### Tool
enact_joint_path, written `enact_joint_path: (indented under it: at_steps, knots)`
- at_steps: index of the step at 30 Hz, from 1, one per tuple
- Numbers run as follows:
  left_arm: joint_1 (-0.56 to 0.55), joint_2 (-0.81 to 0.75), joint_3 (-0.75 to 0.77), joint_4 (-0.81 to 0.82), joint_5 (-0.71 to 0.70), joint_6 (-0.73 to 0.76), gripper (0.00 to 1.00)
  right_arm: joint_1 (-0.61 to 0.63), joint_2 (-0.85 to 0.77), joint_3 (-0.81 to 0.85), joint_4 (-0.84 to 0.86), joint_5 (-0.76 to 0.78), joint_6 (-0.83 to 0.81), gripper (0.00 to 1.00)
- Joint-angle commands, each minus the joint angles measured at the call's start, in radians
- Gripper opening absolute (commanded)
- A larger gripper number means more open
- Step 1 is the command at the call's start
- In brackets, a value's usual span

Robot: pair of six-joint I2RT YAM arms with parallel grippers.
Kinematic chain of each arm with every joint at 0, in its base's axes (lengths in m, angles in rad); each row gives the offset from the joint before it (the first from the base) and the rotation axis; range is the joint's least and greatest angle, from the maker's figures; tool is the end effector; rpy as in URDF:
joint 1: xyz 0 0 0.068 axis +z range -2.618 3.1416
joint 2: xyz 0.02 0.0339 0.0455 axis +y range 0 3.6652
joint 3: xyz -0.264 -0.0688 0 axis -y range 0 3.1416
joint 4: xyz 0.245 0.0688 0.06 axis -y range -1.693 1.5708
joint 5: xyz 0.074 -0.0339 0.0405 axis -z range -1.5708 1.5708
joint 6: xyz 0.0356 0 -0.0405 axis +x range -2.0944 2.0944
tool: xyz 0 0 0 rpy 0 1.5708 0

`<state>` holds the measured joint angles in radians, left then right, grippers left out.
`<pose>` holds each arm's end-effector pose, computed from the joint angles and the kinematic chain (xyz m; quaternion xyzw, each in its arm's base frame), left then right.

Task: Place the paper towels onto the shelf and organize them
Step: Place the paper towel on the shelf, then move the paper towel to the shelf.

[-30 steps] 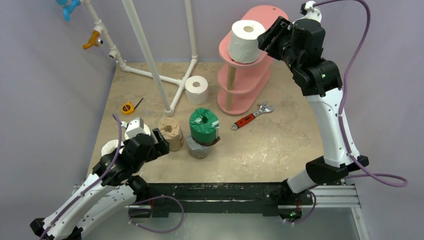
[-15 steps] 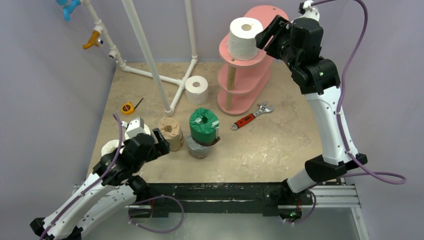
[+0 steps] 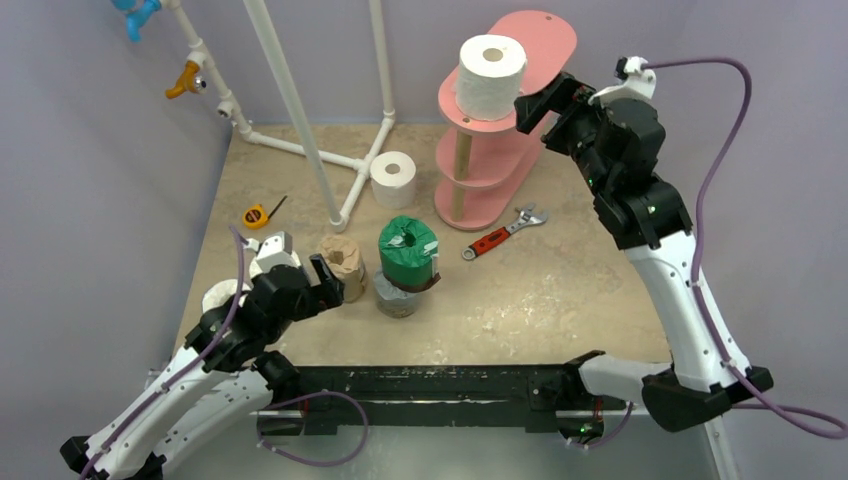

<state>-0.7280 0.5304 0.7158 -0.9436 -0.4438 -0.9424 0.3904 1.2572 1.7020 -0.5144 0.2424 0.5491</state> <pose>0.0841 -0.0545 0.2782 -0.1824 0.8816 -0.1502 0.4086 0.2272 0.0843 0.5167 0.1397 0.7171 0.2276 0.6438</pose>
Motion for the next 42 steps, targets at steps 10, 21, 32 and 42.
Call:
enact_joint_path:
  at_steps: [10, 21, 32, 42]
  knots:
    - [-0.004, 0.092, 0.183, 0.419, 0.299, 0.269, 0.98, 0.078, -0.283, -0.457, 0.424, 0.069, -0.054, 0.99]
    - [-0.004, 0.315, 0.406, 0.541, 0.337, 0.383, 0.96, 0.111, -0.353, -0.650, 0.668, 0.144, -0.154, 0.99]
    - [-0.005, 0.101, 0.191, 0.465, 0.265, 0.344, 0.95, 0.360, -0.221, -0.631, 0.809, 0.419, -0.374, 0.99]
    - [-0.004, 0.022, 0.127, 0.362, 0.214, 0.324, 0.95, 0.452, -0.007, -0.613, 1.107, 0.646, -0.516, 0.99]
